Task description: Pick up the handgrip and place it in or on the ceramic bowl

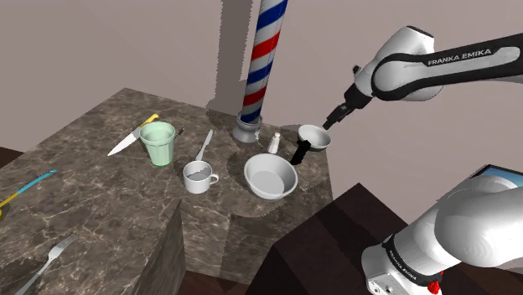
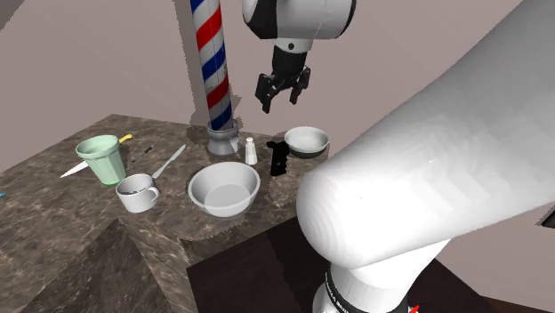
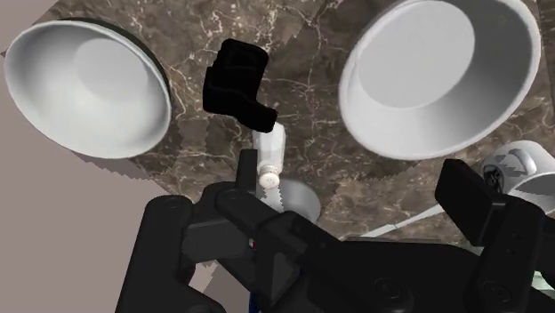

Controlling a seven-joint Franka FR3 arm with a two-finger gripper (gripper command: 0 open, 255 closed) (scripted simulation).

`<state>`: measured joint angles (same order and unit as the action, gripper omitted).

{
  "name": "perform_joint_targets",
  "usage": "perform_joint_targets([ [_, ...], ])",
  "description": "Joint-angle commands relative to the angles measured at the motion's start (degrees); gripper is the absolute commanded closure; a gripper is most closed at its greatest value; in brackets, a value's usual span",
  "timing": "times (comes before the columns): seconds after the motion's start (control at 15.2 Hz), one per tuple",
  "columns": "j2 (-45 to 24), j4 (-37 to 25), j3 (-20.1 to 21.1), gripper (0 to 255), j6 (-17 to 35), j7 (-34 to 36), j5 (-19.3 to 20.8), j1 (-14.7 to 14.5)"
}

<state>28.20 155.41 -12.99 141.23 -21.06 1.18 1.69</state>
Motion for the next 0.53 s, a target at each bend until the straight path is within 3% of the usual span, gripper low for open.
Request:
perform_joint_targets([
  [0.0, -4.6, 0.6, -2.0, 0, 5.7, -2.5, -0.7, -0.5],
  [0.26, -14.4, -0.4, -6.6, 0, 15.1, -9.0, -5.2, -3.4],
  [0.46, -22.6, -2.5, -10.6, 0, 21.0, -17.9, -14.3, -7.5],
])
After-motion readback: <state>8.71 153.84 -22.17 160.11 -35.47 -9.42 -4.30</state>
